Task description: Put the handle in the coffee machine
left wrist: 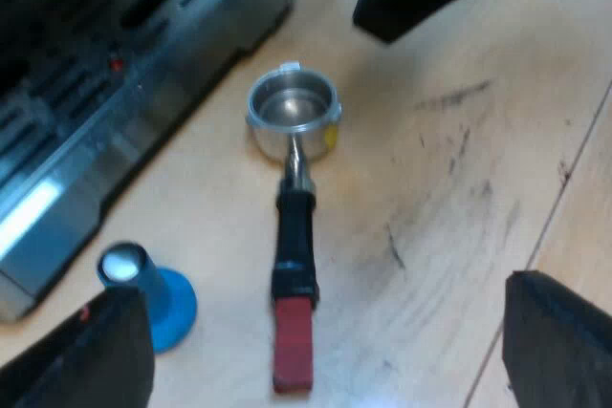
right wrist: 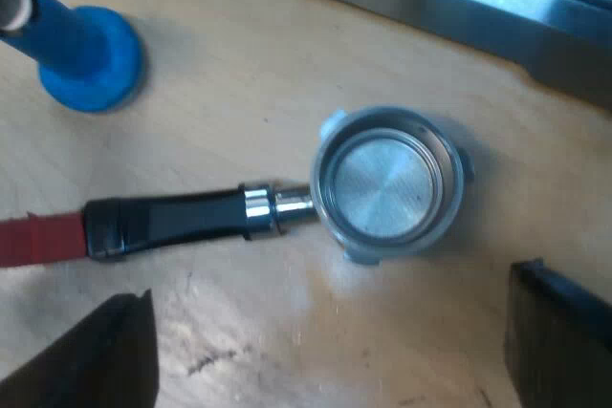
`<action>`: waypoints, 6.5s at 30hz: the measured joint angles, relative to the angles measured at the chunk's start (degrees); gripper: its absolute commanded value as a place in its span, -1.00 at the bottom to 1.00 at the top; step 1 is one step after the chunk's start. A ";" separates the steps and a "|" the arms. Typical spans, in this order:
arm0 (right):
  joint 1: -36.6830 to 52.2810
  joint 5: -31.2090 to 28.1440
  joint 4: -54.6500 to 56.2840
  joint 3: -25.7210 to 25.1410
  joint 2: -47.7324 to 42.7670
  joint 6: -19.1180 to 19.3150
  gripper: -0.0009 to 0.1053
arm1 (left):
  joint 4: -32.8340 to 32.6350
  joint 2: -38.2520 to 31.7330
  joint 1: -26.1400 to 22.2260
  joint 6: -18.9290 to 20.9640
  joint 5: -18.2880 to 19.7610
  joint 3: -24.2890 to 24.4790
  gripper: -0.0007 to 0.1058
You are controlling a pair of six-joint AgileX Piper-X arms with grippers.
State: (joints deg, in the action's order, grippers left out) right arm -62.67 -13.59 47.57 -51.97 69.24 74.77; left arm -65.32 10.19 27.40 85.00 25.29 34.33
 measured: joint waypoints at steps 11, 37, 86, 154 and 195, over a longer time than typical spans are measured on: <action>8.86 5.49 1.06 -4.09 6.76 6.79 0.44 | 2.70 7.09 0.00 0.05 -0.11 -0.06 0.45; 11.03 9.51 -4.86 -4.33 19.82 13.16 0.44 | 5.87 10.14 0.00 0.14 0.00 -0.06 0.45; 11.09 12.09 10.80 -10.14 21.25 6.30 -0.98 | 5.41 10.14 0.00 -8.04 9.78 -0.06 0.45; 11.09 16.95 14.93 -10.28 10.96 -0.23 -0.98 | 26.52 42.80 8.52 -19.51 5.52 -6.19 0.04; 11.09 17.22 14.87 -14.31 10.61 0.28 0.79 | 25.44 39.73 8.50 -19.20 5.90 -6.31 -0.98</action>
State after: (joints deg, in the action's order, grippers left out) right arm -51.57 3.63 62.44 -66.28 79.85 75.05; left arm -39.88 49.92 35.90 65.80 31.19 28.01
